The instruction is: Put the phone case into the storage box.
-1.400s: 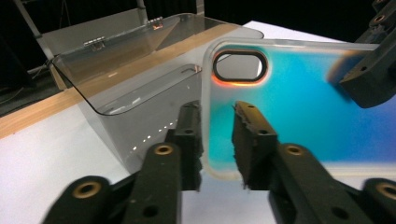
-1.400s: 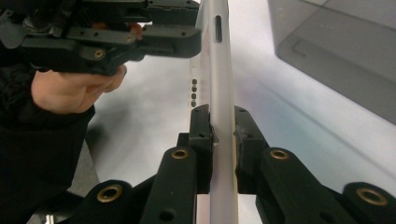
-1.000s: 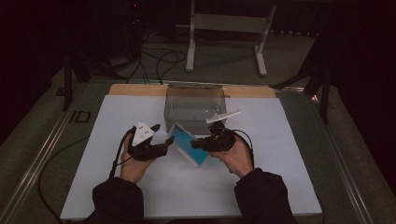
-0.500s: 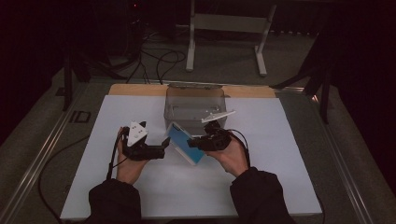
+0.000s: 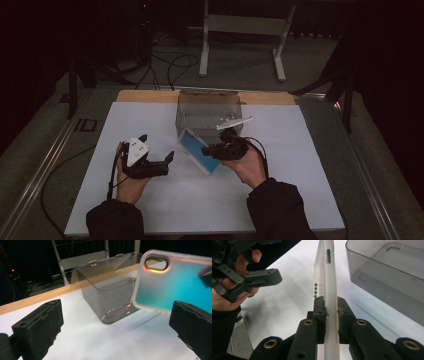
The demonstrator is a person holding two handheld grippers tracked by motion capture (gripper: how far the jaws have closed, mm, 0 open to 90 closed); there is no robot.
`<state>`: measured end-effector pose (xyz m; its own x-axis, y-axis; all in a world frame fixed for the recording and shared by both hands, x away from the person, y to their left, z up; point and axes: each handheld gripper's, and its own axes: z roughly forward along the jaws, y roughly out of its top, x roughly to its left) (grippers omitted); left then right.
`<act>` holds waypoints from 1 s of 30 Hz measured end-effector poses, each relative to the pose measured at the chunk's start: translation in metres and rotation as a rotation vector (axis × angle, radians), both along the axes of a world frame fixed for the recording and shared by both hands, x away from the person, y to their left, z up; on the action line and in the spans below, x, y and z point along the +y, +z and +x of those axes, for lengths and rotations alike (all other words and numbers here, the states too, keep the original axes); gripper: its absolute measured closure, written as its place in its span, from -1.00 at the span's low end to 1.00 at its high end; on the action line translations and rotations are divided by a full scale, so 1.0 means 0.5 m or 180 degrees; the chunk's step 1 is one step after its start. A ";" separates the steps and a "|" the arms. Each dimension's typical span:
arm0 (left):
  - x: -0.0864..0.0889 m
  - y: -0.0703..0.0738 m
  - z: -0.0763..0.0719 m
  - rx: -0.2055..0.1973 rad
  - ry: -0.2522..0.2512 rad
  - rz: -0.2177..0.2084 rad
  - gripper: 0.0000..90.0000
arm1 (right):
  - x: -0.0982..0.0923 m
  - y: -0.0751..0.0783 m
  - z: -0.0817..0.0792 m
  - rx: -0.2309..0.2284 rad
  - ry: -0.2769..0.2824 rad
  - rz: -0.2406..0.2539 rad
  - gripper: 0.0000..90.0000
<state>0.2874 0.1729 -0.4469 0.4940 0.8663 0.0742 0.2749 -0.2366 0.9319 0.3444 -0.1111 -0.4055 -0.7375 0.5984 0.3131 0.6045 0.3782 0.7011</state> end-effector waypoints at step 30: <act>0.104 -0.061 -0.093 -0.0066 0.0264 -0.0093 -0.99 | -0.006 0.016 0.001 -0.0045 -0.0057 0.0076 0.80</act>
<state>0.2409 0.2249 -0.4773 0.4191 0.9061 0.0578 0.2729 -0.1865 0.9438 0.3448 -0.1141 -0.3976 -0.7312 0.6040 0.3171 0.6010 0.3505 0.7183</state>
